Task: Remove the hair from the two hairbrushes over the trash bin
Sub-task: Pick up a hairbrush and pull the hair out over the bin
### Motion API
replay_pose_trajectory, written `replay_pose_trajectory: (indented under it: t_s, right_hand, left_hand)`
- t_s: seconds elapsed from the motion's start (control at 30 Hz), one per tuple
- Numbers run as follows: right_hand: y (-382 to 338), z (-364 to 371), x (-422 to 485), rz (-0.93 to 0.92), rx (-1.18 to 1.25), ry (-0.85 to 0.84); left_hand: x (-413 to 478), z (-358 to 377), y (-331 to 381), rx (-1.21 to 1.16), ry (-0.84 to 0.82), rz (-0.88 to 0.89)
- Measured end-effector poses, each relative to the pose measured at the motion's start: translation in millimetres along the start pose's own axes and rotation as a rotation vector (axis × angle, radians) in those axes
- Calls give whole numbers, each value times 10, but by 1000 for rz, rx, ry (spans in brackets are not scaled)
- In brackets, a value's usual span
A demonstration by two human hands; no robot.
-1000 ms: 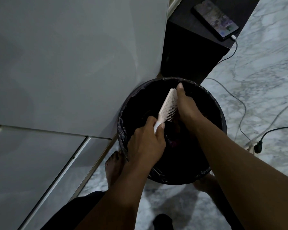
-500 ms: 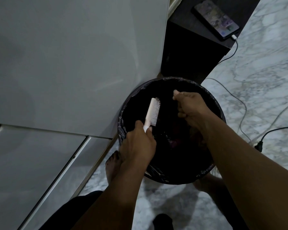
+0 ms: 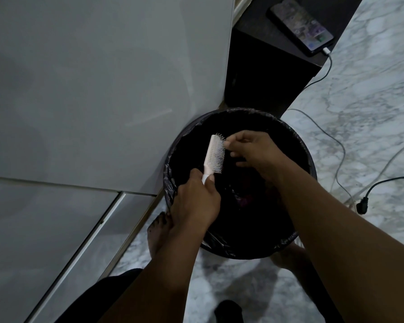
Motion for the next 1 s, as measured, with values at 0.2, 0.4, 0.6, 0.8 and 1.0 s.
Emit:
replay_pose_trajectory:
  t_s: [0.2, 0.4, 0.6, 0.8, 1.0]
  right_hand:
    - [47, 61, -42, -3, -111, 71]
    - [141, 249, -145, 168, 324, 12]
    - [137, 115, -77, 92, -9, 23]
    - [149, 99, -56, 75, 23, -16]
    - [142, 86, -9, 131, 251, -6]
  left_hand:
    - [-37, 25, 77, -91, -37, 94]
    - [-83, -16, 200, -145, -29, 166]
    - [-32, -43, 120, -174, -13, 120]
    - [-27, -58, 73, -83, 9, 93]
    - [-14, -98, -13, 20, 56, 18]
Point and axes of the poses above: each hand's wrist, its own x-axis towards the middle knuckle, its own z-axis out of the palm, y = z × x, the point moved 10 cm from there along x, towards the middle knuckle, and after that the axes turned 13 degrees about -z, right-handed, at the moved point
